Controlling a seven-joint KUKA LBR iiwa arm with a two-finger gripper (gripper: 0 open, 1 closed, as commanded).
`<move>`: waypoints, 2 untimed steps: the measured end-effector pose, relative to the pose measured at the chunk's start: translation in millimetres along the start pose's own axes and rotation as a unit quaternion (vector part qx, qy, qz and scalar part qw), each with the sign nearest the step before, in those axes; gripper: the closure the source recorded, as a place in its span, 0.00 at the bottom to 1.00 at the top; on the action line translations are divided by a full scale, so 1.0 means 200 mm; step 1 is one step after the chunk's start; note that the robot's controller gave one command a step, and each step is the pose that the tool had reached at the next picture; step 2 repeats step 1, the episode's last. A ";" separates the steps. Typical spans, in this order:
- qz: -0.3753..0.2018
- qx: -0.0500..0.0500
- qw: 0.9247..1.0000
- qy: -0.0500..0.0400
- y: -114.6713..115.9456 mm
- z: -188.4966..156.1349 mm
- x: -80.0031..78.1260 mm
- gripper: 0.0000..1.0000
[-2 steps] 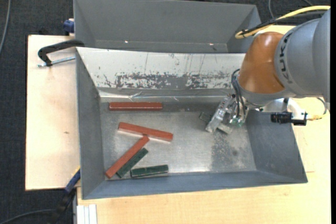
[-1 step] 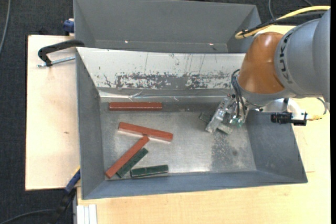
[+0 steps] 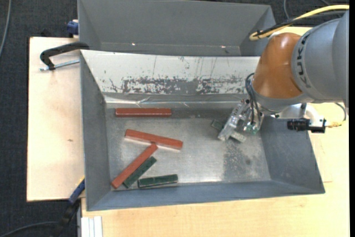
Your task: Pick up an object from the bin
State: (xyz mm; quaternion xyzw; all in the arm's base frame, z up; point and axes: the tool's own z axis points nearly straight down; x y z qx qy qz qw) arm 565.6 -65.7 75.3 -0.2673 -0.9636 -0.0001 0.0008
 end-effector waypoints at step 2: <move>0.000 0.000 1.000 0.001 0.00 -0.11 0.00 1.00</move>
Offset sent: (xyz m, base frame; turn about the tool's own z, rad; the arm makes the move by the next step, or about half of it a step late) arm 0.0000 0.0001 0.1205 0.0000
